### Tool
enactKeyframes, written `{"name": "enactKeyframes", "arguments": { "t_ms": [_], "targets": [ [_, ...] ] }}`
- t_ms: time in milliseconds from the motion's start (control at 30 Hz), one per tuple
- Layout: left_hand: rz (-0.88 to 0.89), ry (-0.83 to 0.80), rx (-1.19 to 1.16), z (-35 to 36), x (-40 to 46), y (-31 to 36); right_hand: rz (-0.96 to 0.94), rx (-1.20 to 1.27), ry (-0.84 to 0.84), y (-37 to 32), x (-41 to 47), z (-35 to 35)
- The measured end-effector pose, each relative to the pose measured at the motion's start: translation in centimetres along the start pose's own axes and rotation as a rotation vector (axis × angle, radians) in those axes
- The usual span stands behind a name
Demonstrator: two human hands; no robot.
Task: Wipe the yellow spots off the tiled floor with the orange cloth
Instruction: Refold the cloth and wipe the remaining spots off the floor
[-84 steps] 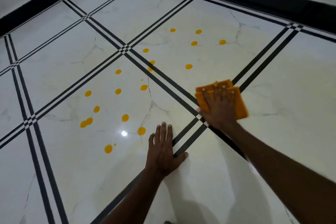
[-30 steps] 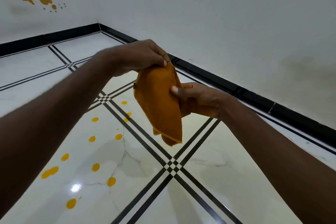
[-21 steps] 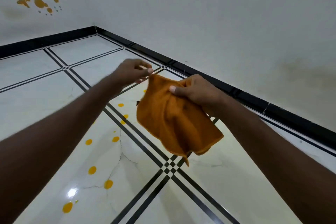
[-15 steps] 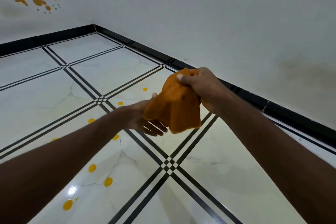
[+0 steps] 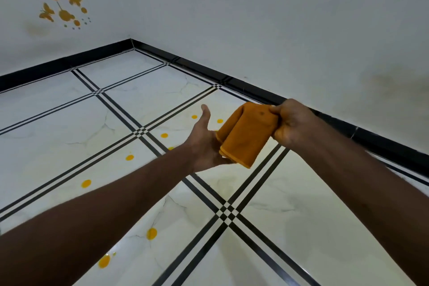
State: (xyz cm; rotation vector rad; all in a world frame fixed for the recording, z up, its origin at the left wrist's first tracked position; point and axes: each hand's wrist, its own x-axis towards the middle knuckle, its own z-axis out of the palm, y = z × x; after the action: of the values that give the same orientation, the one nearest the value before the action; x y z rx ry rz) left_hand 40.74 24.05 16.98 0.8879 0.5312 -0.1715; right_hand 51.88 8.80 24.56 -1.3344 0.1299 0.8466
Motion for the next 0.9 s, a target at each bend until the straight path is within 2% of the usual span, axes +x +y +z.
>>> {"name": "enactKeyframes", "arguments": {
  "t_ms": [100, 200, 333, 400, 500, 633, 700, 900],
  "targets": [
    [0.176, 0.186, 0.139, 2.7, 1.0, 1.1, 0.071, -0.082, 0.037, 0.6, 0.2, 0.1],
    [0.323, 0.360, 0.197, 3.7, 1.1, 2.5, 0.013, -0.196, 0.056, 0.5, 1.1, -0.7],
    [0.384, 0.477, 0.369, 3.7, 0.4, 3.9, -0.063, -0.365, 0.049, 0.6, 1.9, -1.7],
    [0.377, 0.523, 0.478, 3.6, -0.1, 4.6, -0.162, -0.429, 0.070, 0.6, 2.0, -2.0],
    [0.306, 0.517, 0.639, 2.9, -1.8, 5.9, -0.320, -0.464, -0.001, 0.2, 1.7, -2.7],
    [0.236, 0.308, 0.818, 2.2, -4.5, 7.8, -0.427, -0.610, -0.225, -0.7, 0.6, -3.6],
    [0.251, 0.260, 0.903, 2.0, -5.7, 8.4, -0.462, -0.713, -0.278, -0.9, 0.1, -3.9],
    [0.269, 0.446, 1.027, -0.7, -5.1, 5.1, -0.446, -0.964, -0.272, 1.7, 2.0, -2.7]
  ]
}}
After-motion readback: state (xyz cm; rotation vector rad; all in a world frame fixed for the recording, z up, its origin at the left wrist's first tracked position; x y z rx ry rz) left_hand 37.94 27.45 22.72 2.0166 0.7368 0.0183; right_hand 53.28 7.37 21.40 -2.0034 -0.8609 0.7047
